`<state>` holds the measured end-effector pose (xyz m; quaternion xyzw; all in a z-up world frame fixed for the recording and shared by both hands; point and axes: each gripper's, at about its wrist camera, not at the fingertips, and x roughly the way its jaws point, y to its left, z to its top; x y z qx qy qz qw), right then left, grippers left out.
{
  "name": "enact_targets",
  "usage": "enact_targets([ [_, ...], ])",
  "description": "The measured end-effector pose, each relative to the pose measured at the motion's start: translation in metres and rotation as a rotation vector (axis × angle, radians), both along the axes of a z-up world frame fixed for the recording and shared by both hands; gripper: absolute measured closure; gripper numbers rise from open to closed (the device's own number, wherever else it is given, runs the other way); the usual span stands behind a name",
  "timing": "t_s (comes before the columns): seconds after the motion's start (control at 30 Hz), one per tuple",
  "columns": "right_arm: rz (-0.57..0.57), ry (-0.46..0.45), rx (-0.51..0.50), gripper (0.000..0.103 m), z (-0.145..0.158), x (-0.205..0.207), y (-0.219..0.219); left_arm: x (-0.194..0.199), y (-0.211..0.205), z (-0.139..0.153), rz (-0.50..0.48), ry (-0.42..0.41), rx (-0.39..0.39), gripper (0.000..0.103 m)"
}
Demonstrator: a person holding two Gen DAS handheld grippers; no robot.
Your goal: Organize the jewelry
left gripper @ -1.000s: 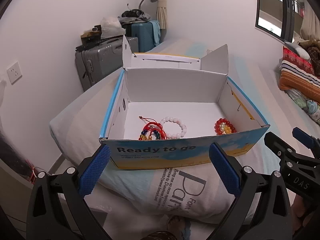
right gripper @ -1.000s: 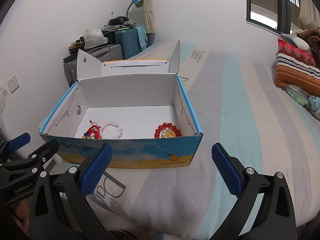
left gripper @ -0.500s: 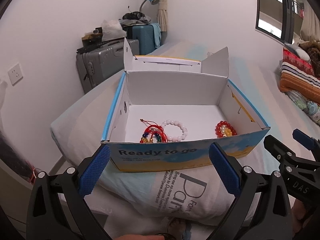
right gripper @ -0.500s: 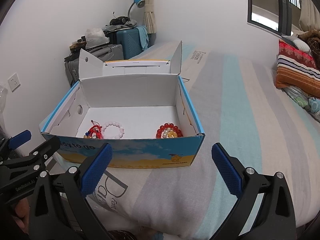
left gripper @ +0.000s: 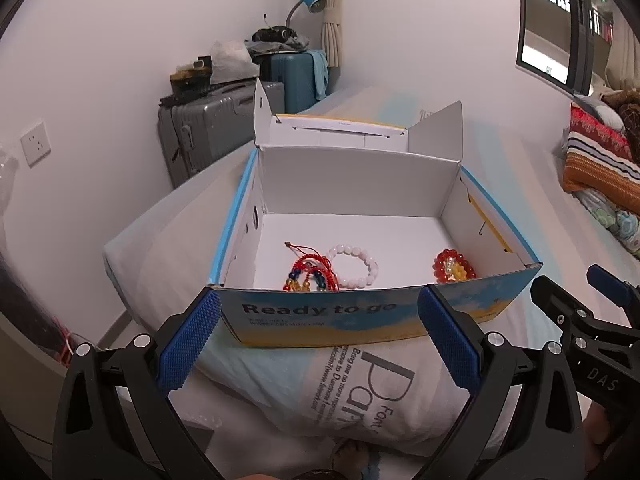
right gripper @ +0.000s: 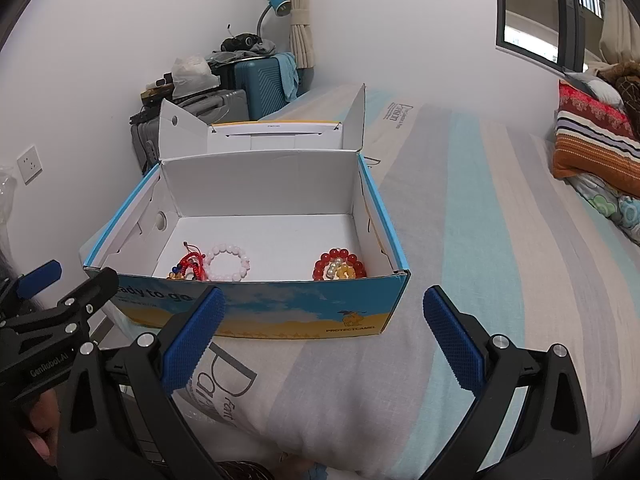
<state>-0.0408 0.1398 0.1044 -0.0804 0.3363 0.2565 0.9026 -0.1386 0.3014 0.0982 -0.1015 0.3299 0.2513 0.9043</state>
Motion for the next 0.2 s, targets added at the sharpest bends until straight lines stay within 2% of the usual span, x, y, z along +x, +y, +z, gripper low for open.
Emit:
enact_targets([
  [0.07, 0.0, -0.001, -0.001, 0.008, 0.0004, 0.0004, 0.0001, 0.0007, 0.0008, -0.0012, -0.008, 0.002, -0.024, 0.006],
  [0.2, 0.0, -0.002, -0.001, 0.008, 0.0005, 0.0002, -0.0004, 0.0021, -0.0026, -0.0018, -0.007, 0.013, -0.002, 0.006],
])
